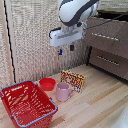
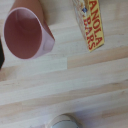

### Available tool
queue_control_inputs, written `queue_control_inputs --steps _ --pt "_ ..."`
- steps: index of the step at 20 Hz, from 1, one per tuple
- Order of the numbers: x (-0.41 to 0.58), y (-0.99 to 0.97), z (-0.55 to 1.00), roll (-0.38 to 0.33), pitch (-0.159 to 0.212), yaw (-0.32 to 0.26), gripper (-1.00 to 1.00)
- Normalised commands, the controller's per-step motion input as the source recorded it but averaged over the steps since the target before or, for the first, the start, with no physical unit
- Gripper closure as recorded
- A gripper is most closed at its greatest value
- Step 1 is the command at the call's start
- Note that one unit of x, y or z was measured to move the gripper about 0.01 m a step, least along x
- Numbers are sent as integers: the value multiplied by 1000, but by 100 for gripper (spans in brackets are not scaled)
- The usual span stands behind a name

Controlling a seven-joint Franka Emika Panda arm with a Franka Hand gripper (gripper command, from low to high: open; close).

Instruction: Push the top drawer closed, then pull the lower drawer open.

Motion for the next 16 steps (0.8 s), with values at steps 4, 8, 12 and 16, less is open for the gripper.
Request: queue_control_inputs --steps 4,8,12,16 --pt "-150 -17 153 -337 0 158 -100" --pt "-114 -24 96 -353 0 152 -100" --pt "-52 -24 64 -363 -7 147 -100" --pt "0 -17 39 -375 -2 126 -100"
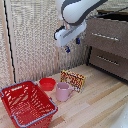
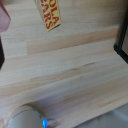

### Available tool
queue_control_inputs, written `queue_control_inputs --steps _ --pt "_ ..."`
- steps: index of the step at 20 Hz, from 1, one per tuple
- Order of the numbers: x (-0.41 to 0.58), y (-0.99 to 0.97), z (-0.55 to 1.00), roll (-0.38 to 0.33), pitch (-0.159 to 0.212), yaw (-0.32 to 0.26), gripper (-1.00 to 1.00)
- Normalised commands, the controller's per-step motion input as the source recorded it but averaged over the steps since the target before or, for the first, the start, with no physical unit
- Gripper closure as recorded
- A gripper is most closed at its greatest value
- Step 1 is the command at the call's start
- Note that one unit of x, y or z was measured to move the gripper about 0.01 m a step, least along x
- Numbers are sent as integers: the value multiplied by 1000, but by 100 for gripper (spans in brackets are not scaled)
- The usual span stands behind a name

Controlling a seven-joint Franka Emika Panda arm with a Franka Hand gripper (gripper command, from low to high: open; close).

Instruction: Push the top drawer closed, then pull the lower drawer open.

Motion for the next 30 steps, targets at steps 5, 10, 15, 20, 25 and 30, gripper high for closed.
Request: queue_control_inputs --steps 5,10,15,20,25,30 --pt "24 -6 44 -375 0 97 -100" --pt "114 0 70 -375 0 70 -100" --pt "183 0 114 -370 0 58 -100" --pt "233 0 260 -324 -10 67 -100" --pt "229 0 262 -325 -2 64 -100" --pt "130 -45 275 -317 -9 41 -100"
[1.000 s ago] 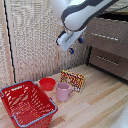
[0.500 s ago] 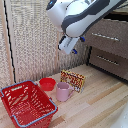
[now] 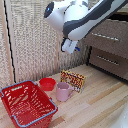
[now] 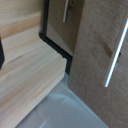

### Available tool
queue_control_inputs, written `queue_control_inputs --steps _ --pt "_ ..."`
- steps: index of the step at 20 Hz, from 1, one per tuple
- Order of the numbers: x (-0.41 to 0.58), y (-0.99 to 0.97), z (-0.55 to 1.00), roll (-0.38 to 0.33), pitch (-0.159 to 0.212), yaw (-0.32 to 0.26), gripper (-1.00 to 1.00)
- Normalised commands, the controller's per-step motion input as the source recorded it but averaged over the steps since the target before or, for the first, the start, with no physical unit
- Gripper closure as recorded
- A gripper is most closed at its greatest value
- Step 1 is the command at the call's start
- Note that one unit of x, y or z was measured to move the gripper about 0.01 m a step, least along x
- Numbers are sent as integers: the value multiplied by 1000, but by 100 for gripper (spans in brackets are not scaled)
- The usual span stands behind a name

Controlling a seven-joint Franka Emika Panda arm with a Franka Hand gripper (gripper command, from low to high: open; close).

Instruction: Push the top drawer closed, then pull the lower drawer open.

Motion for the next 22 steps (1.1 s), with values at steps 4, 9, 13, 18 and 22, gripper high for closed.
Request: queue_control_inputs --steps 4,9,13,18,22 --pt "-129 -289 326 -284 -28 0 -100" --pt "-117 -497 193 -189 -55 0 -100" --pt "-9 -635 12 -121 -66 0 -100" --pt "5 -575 -2 -111 -78 17 -100" --pt "0 -513 14 -155 -74 21 -100"
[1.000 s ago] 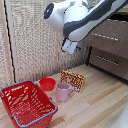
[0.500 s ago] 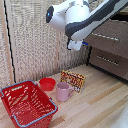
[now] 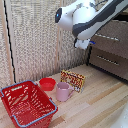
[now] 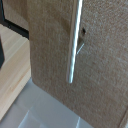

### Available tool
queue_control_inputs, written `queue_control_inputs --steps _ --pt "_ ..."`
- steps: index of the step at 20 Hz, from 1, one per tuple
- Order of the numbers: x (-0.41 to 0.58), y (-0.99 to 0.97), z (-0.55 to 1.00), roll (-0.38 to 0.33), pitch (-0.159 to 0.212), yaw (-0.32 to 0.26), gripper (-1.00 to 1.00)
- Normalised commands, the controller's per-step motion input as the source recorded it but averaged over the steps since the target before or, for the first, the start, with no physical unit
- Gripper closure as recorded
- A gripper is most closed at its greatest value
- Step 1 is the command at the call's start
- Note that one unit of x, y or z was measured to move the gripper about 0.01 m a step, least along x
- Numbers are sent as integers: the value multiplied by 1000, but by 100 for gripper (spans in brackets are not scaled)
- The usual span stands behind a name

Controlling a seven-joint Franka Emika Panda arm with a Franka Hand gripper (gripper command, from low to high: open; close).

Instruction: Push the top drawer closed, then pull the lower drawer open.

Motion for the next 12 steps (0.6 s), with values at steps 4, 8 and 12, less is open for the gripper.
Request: queue_control_inputs --steps 4,8,12 --pt "0 -476 61 -228 -47 9 -100" --pt "26 -407 4 -275 -24 8 -100" --pt "59 -264 -86 -194 0 27 -100"
